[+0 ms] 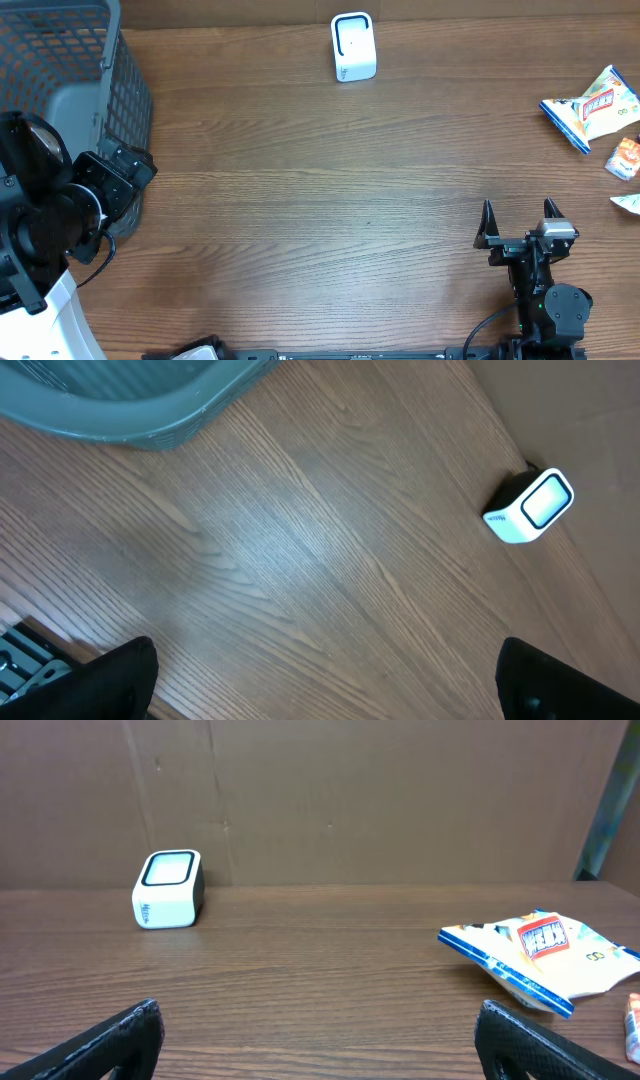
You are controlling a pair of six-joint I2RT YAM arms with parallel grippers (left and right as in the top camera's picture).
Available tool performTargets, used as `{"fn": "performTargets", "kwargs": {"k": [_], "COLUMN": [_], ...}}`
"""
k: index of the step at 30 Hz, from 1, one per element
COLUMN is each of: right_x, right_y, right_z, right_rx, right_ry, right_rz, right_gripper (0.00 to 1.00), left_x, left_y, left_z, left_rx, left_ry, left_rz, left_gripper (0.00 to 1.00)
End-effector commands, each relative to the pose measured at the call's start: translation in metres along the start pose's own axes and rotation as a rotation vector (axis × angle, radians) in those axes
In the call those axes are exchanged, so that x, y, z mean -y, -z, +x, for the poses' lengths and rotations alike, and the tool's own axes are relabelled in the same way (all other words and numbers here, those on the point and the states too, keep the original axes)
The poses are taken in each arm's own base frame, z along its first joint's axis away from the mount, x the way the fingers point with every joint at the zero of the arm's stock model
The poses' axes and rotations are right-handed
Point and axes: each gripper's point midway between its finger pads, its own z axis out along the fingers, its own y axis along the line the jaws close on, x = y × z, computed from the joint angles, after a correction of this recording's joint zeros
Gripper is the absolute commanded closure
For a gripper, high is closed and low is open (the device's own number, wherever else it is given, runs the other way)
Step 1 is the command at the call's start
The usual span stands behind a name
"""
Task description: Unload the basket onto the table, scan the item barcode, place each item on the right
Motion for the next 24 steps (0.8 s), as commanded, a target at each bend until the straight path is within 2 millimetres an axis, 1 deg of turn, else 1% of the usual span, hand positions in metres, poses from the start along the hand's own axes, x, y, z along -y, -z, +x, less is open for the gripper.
{"fn": "performTargets", "kwargs": {"k": [1,6,11,14,17,18,21,23,24], "right_x": [0.003,0.003,0.003,0.003,0.003,0.003,0.003,0.003,0.003], "right_y": [0.0,0.0,0.0,0.0,0.0,0.0,0.0,0.0,0.0], "right_z": [0.001,0.001,0.001,0.001,0.001,0.001,0.001,0.001,0.001], "right_rx": [0.008,0.008,0.008,0.008,0.008,0.008,0.008,0.008,0.008], "right_ry": [0.005,0.005,0.005,0.005,0.005,0.005,0.005,0.005,0.005], "right_rz": [0.014,0.014,0.014,0.014,0.014,0.014,0.014,0.014,0.014], "right_gripper": [0.0,0.0,0.0,0.0,0.0,0.0,0.0,0.0,0.0], "left_x": [-0.001,-0.008,-0.005,0.0,0.009,0.022,0.044,0.052,0.053], "left_y": [0.001,0.001,0.0,0.001,0.007,0.012,0.023,0.028,0.029], "left_z": [-0.001,-0.006,-0.005,0.002,0.011,0.017,0.026,0.034,0.038], "left_rx": [0.005,0.033,0.022,0.002,0.005,0.025,0.092,0.137,0.159], "left_ry": [-0.005,-0.016,-0.012,-0.048,-0.156,-0.256,-0.399,-0.476,-0.51], "left_rz": [-0.001,-0.041,-0.028,0.0,0.039,0.092,0.203,0.269,0.294], "left_gripper": [0.0,0.0,0.0,0.0,0.0,0.0,0.0,0.0,0.0]}}
